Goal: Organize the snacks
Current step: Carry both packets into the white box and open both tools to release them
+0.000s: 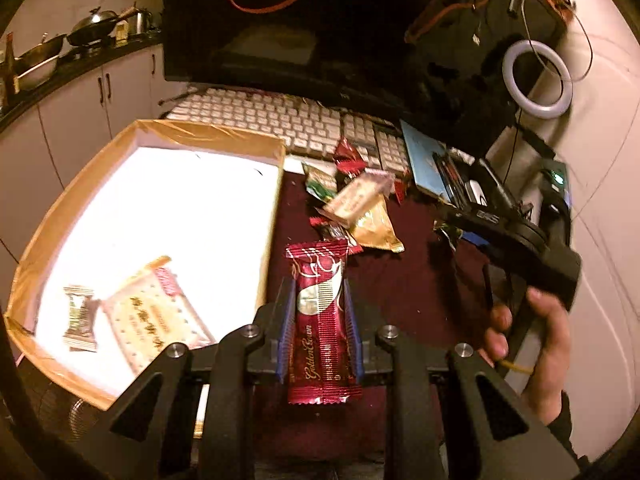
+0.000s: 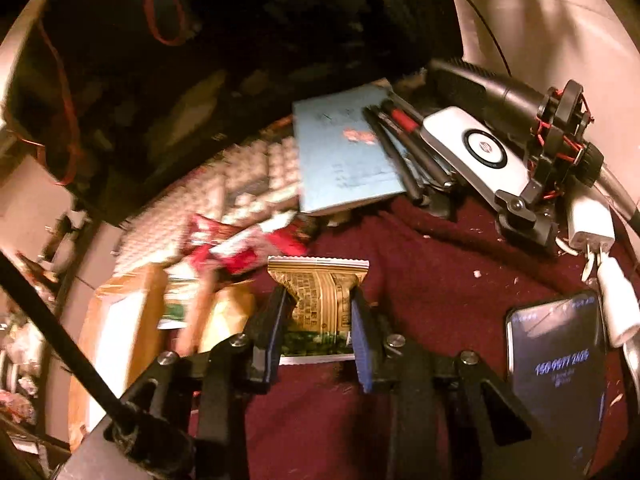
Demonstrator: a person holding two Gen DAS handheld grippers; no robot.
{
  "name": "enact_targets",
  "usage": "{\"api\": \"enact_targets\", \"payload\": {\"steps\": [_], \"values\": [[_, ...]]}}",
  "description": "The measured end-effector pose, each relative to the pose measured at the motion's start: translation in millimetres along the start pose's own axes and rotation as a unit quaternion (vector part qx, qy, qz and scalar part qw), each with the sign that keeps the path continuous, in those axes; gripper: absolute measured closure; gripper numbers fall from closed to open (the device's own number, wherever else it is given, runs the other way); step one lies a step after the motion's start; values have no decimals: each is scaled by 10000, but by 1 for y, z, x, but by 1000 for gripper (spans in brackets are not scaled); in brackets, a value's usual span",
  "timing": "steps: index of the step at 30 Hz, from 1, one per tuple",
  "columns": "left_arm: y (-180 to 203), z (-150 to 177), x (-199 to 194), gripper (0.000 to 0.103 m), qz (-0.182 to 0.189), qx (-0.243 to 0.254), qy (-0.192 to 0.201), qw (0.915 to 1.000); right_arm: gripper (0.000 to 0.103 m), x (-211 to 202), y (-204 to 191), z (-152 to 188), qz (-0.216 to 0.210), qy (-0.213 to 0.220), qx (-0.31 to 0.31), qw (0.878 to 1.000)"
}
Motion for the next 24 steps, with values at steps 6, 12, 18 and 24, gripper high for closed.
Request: {"api": "enact_targets", "payload": {"steps": [6,12,18,24], "values": [[-39,-14,-25,78,-172,-411,210,9988,74,-23,-75,19,-1225,-139,-512,9911],[-96,-27,-46,78,-633,-816,459,9936,74,-20,-172,54,-2436,-741,-1306,9582],[-154,-36,-49,78,-899,-1281,560,9861,74,-7,-230,89,-2858,-1283,-1893,9306],[-198,-41,-49,78,-1007,-1577,577,9806,74,7,-244,95,-2628,-1397,-2136,9305]]}}
Point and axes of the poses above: each gripper's, at about its wrist camera, not at the fingertips, and x roughly the way its jaws point, y to its right, z to its underside, the point moved 9 cm from there along x, roughly the way its jaws point, and after that the axes turned 2 degrees about -z, right-handed, at the moved point
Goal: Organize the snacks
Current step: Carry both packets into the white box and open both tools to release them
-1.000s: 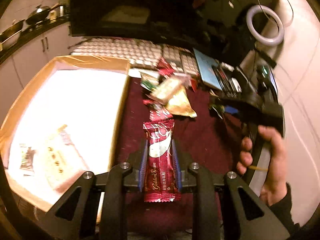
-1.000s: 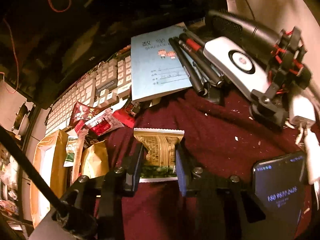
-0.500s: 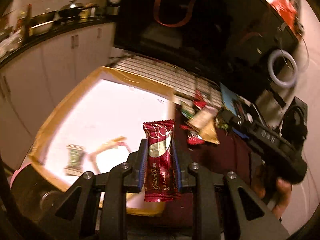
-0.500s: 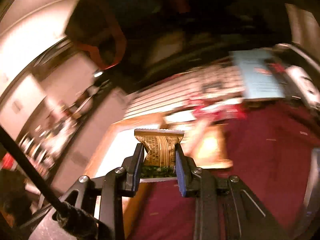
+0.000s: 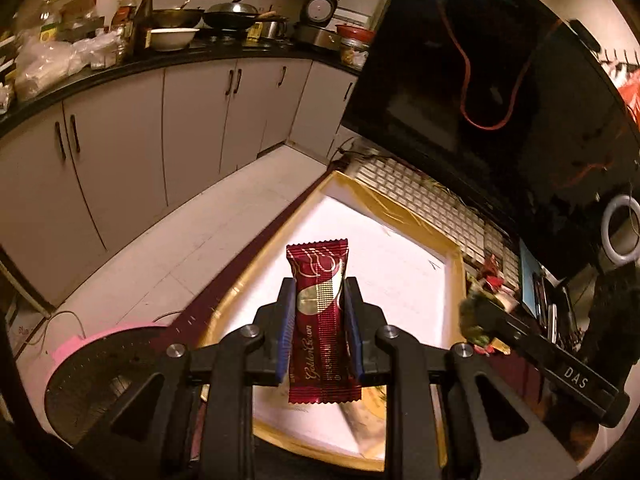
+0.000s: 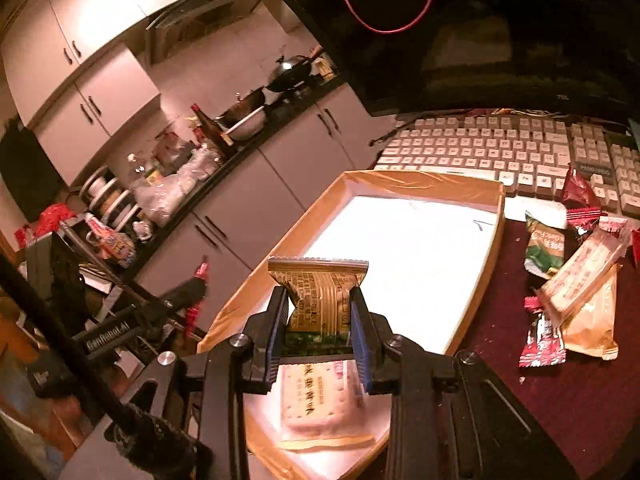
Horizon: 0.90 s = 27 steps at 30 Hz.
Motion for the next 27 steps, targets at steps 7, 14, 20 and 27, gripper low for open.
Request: {"api": "enact_targets", "payload": {"steps": [7,14,20,27], "values": [[21,4,46,78,258,338,-709,9966,74,28,22,0,503,-335,-73,9981],[26,27,89,78,-267,935,-1241,9875,74,58,35,24,923,-713,-193,9930],[15,34,95,64,-498,884,-1207,9875,71,58,34,23,974,-650,-354,9925],[26,23,64,27,-479,839,-528,9939,46,30,33,16,446,-269,60,9986]]}}
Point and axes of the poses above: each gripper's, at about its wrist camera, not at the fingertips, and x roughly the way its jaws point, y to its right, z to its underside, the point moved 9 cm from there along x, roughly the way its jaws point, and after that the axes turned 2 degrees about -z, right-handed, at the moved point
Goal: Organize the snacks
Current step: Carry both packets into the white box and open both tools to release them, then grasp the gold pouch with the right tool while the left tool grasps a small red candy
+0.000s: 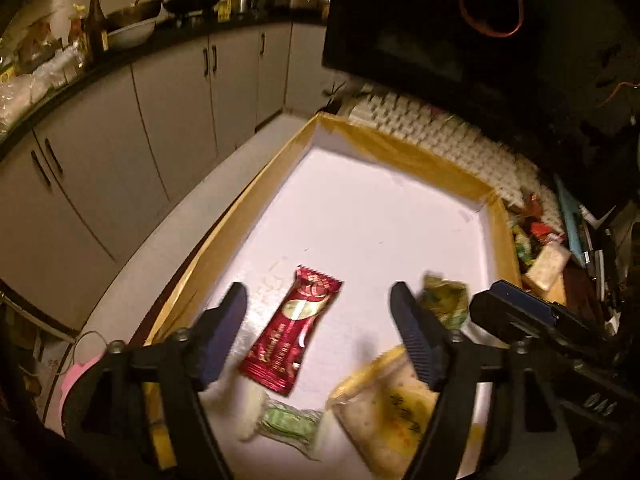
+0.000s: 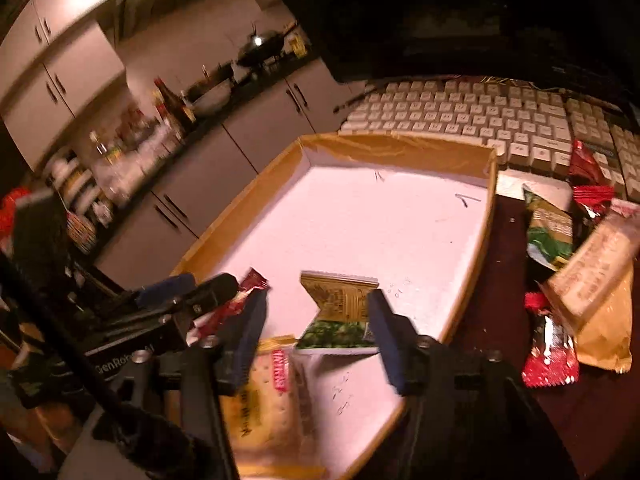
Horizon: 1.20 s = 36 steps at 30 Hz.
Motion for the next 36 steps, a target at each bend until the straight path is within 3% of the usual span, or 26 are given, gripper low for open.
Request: {"api": "enact_targets", "payload": {"steps": [4,8,19,27,31,33,36], "values": [[18,-3,-24,27,1,34,299,9995,37,-38,8,-7,-408,354,350,9979],[47,-7,-48,25,20,355,620,9974,32,-73,25,-8,-481,689,555,9949],[144,12,-60,25,1029,984,325,9893,32,-144,117,20,-66,1266,1549,9798],[166,26,-57,25,1121,1184,181,9864,33,-117,160,14,453,932,1992,9745],[156,26,-56,25,1055,1082,182,9883,35,-83,165,7,1239,337,1570,9792],[148,25,-55,25,1044,982,155,9896,39,-73,167,8,1779,118,1276,9757],[141,23,-52,25,1046,948,141,9899,43,-57,165,8,2072,-158,962,9734]]}}
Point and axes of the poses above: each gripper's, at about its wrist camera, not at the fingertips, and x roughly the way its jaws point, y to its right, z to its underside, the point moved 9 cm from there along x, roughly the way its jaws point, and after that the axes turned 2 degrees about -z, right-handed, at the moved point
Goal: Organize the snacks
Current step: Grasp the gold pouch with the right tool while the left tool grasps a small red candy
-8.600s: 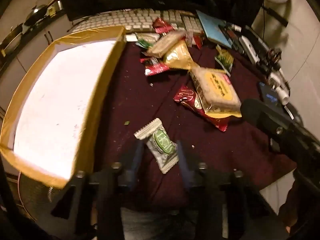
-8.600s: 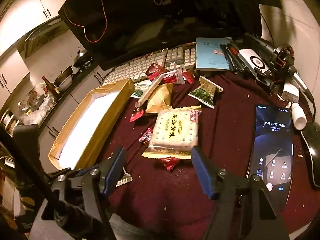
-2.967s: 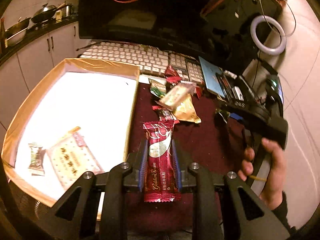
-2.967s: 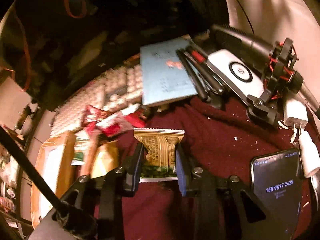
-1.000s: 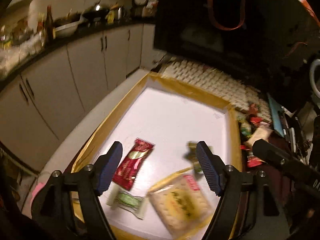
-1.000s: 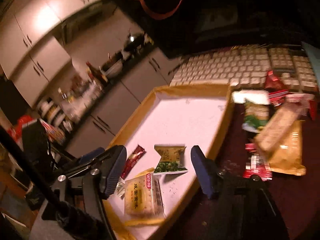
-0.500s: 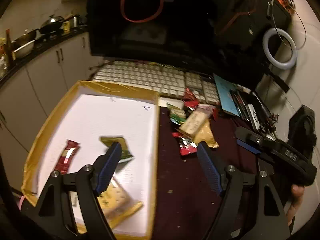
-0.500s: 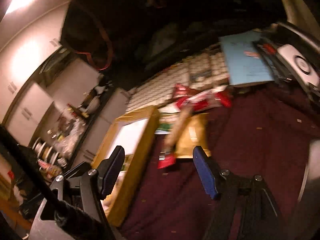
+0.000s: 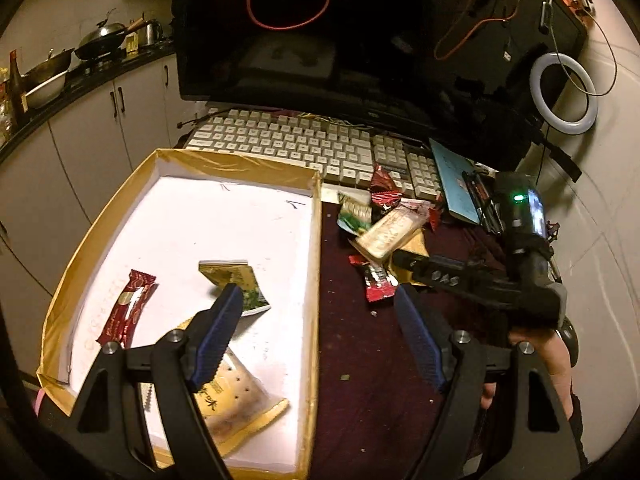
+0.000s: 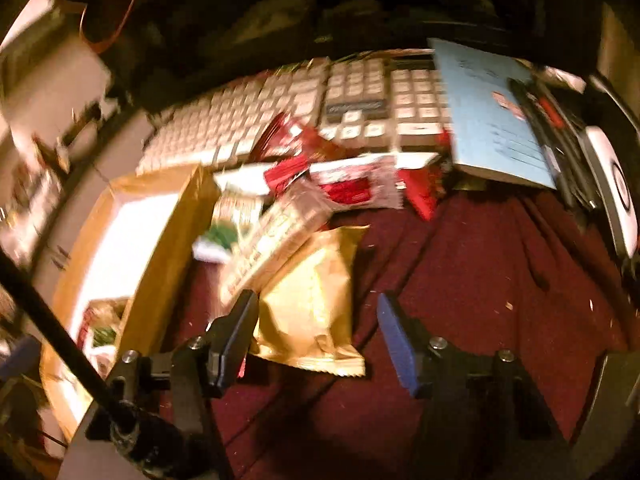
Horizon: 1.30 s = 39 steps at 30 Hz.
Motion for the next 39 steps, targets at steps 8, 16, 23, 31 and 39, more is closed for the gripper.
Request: {"api": "enact_targets", "payload": {"steps": [8,16,23,31,39], "values": [[0,-9,6,25,29,234,-104,9997,59,4,0,2,835,196,-437,9954],[55,-4,69,26,191,1482,-1049,9832,60,-44,41,29,-248,910,854,9919],[76,-4,117,39,236,885,-1707,9811,60,-66,49,36,-516,1500,1169,9804],[76,-4,144,68,-551,901,-1735,9792,60,-64,48,32,-731,1529,1302,9769],[63,33,120,95,-85,934,-1983,9756,60,-65,43,32,-870,1574,1249,9757]]}}
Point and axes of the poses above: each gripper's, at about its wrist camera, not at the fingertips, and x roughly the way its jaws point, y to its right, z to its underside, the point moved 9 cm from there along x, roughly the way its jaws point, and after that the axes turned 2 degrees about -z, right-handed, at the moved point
